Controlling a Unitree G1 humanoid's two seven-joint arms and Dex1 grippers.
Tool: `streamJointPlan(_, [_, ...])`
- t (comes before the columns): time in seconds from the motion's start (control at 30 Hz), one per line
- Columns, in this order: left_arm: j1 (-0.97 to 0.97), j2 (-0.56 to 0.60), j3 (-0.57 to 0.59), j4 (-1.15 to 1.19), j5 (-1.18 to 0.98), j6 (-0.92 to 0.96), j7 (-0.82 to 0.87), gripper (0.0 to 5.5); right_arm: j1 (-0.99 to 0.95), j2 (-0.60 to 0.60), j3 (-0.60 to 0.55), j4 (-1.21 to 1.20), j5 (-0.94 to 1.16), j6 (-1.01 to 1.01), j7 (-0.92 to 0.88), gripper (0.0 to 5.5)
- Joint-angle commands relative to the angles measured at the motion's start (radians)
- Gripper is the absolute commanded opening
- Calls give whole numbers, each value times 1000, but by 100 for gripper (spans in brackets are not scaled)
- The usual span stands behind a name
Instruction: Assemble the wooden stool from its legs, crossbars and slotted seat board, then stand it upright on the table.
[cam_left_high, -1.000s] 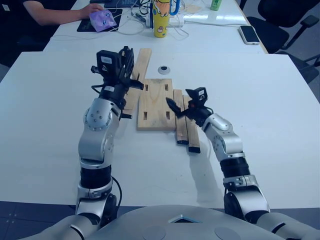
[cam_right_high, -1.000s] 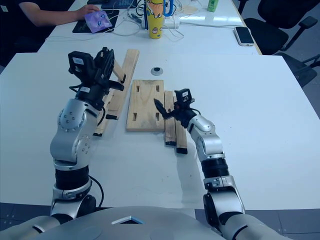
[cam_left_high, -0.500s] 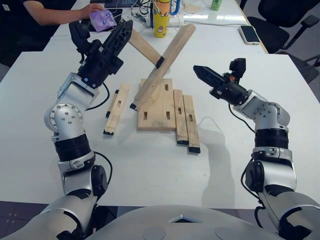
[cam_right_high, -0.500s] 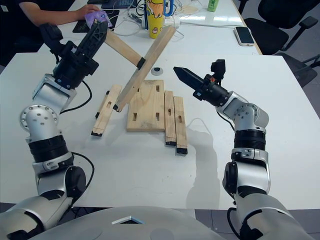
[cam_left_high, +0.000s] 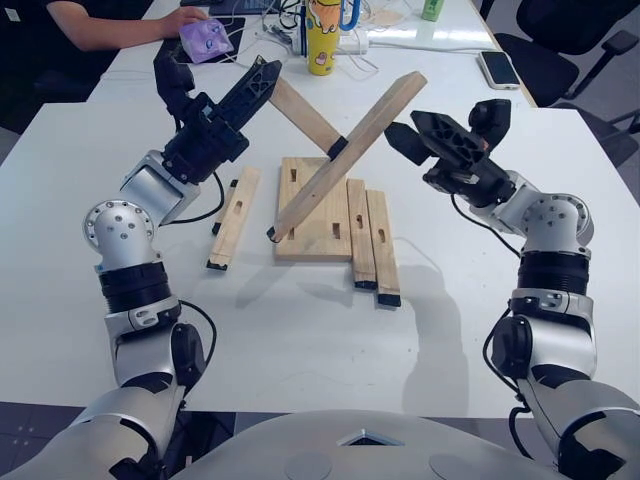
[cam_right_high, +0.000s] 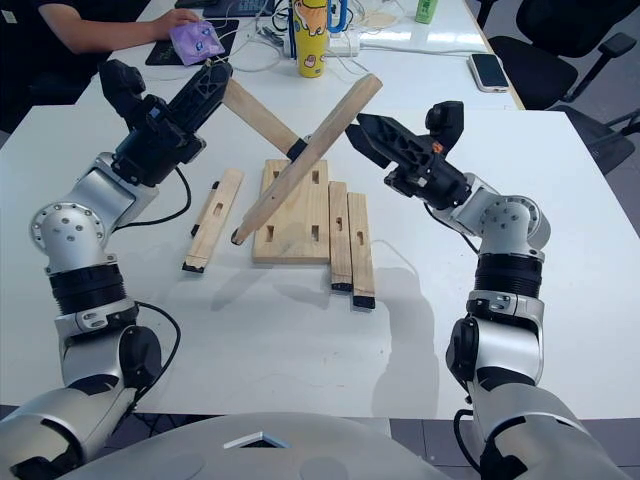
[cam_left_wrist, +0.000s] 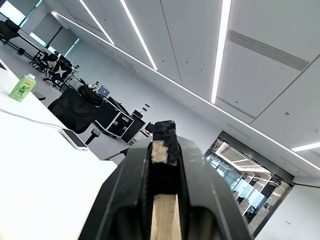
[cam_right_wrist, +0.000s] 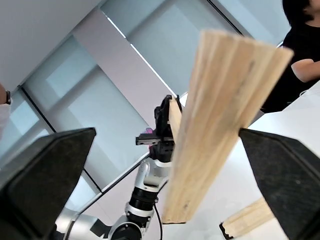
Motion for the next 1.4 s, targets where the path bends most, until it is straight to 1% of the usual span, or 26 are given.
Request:
streamJointPlan(0.03, [5, -10, -13, -21, -45, 31, 5, 45, 8, 12, -2, 10, -8, -20, -11, 540])
streamJointPlan(0.2, [11, 1, -9, -20, -59, 43, 5, 45, -5, -3, -37, 38, 16, -8, -1, 540])
streamJointPlan(0.23, [8, 5, -5, -12, -60, 44, 5, 45, -5, -10, -39, 38, 21, -2, 9, 512])
streamJointPlan(0.43, [-1, 17, 5, 15, -72, 50, 8, 45, -4, -30, -30, 22, 21, 26, 54, 432])
streamJointPlan(0.57, [6, 18, -10, 11, -66, 58, 5, 45, -4, -27, -31, 18, 16, 22, 64, 357])
streamJointPlan(0.7, [13, 16, -27, 1, -60, 63, 3, 45, 2, -23, -34, 10, 15, 20, 61, 295])
streamJointPlan(0.8, [11, 15, -28, 6, -34, 33, 5, 45, 7, -27, -27, 7, 9, 20, 69, 255])
streamJointPlan(0.83, [7, 15, -30, 9, -19, 20, 10, 45, 9, -28, -24, 5, 7, 21, 70, 251])
streamJointPlan(0.9, [5, 15, -34, 13, 0, 4, 11, 45, 12, -28, -23, 3, 5, 21, 71, 212])
streamJointPlan(0.93, [2, 13, -30, 24, 2, -1, 15, 45, 11, -27, -23, 6, 3, 18, 72, 207])
streamJointPlan(0.97, [2, 16, -31, 29, 10, -4, 14, 81, 11, -27, -24, 8, 2, 16, 73, 206])
streamJointPlan(1.17, [16, 2, -14, 24, -46, 25, 17, 155, 12, -28, -36, 10, 4, 10, 70, 205])
streamJointPlan(1.23, [21, 1, -9, 17, -64, 33, 18, 190, 13, -30, -39, 14, 2, 7, 69, 205])
streamJointPlan(1.3, [30, 6, 26, 3, -137, 59, 29, 225, 13, -38, -46, 23, 1, 5, 70, 205])
streamJointPlan(1.4, [49, 48, 78, -10, -216, 84, 32, 260, 17, -55, -58, 35, 0, 4, 75, 205])
